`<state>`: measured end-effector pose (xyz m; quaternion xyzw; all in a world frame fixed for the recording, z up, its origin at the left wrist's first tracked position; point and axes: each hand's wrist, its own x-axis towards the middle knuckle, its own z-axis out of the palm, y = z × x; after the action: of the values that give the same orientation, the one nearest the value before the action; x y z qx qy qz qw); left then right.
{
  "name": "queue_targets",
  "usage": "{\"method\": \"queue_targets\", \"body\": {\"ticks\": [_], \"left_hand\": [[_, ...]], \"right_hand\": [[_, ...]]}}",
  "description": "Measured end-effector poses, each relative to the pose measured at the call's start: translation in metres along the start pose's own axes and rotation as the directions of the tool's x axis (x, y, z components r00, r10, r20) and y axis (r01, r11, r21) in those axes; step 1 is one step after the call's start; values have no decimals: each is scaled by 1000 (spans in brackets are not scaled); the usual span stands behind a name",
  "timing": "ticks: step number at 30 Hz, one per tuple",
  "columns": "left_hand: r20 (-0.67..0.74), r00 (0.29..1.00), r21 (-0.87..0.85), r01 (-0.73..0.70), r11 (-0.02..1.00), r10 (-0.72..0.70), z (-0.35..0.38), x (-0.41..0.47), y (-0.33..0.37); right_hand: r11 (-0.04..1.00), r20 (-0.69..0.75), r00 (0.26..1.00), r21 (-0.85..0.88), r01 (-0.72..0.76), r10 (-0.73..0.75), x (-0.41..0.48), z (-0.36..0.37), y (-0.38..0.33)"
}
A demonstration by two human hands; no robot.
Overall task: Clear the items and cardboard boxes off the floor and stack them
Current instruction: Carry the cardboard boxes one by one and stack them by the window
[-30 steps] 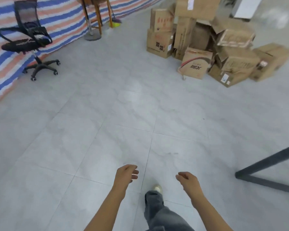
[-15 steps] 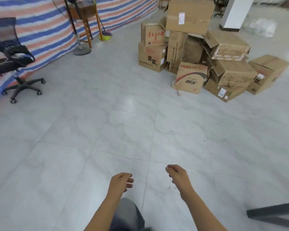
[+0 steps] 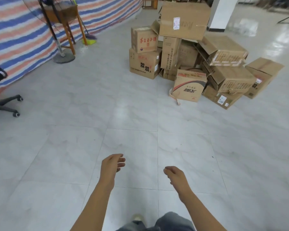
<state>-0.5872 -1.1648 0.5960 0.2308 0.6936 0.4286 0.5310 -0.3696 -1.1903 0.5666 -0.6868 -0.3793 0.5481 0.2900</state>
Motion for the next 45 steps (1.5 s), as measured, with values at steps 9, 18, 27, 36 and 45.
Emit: {"method": "queue_targets", "body": {"ticks": [9, 18, 27, 36, 45], "left_hand": [[91, 977, 151, 176, 973, -191, 35, 88, 10], [-25, 991, 121, 130, 984, -128, 76, 231, 105], [54, 986, 175, 149, 973, -160, 162, 336, 178], [188, 969, 235, 116, 965, -162, 280, 480, 279], [399, 900, 322, 40, 946, -174, 424, 556, 362]], "right_hand": [[987, -56, 987, -53, -153, 150, 90, 16, -26], [998, -43, 998, 61, -34, 37, 282, 15, -155], [997, -44, 996, -32, -74, 73, 386, -6, -209], [988, -254, 955, 60, -141, 152, 514, -59, -272], [968, -430, 869, 165, -190, 244, 585, -122, -328]]}}
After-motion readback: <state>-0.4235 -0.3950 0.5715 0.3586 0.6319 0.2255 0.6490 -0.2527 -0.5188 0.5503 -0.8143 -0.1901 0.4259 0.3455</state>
